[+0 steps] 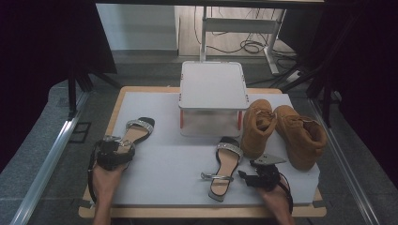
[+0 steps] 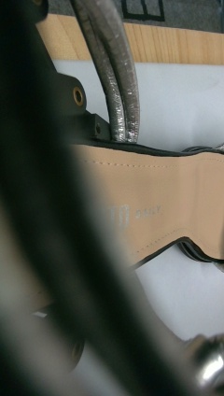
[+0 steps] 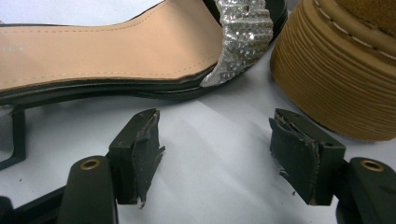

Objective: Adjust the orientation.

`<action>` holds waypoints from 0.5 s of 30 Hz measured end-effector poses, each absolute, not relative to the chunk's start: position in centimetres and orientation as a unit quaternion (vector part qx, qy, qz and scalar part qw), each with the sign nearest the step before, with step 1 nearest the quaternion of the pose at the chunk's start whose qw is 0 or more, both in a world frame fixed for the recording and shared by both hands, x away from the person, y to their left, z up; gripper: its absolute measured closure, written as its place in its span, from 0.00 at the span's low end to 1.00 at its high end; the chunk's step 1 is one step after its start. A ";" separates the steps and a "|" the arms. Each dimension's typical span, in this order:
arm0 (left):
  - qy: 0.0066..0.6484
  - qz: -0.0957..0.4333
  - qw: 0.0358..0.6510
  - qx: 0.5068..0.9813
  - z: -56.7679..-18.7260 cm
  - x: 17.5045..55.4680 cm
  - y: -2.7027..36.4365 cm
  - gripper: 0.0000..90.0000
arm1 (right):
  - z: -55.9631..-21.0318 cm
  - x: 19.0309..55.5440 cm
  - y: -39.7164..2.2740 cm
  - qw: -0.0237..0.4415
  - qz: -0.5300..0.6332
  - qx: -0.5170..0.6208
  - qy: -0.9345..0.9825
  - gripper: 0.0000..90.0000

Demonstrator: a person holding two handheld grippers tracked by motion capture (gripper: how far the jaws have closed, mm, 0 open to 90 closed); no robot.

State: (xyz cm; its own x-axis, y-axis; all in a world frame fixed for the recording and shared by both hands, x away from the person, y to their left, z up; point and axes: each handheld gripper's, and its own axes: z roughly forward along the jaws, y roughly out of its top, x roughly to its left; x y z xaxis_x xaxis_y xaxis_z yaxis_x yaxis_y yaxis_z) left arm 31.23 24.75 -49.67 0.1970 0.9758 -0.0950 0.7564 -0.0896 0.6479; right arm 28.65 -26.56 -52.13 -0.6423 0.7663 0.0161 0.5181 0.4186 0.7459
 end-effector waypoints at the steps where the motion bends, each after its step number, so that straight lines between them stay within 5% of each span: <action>1: 0.603 0.185 0.295 0.717 -49.6 31.2 24.7 0.43 | -52.1 28.7 -26.6 0.166 0.373 0.389 0.826 0.36; 15: 0.577 0.184 0.332 0.723 -48.2 29.6 23.9 0.43 | -52.1 28.7 -26.6 0.166 0.373 0.389 0.826 0.36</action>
State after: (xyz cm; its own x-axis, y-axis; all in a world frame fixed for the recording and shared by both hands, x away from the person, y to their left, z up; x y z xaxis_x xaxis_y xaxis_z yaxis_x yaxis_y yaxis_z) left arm 29.63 23.86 -48.22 0.2668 0.9567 -0.1164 0.7123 -0.1144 0.6925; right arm 28.66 -26.57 -52.13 -0.6427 0.7660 0.0160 0.5178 0.4189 0.7460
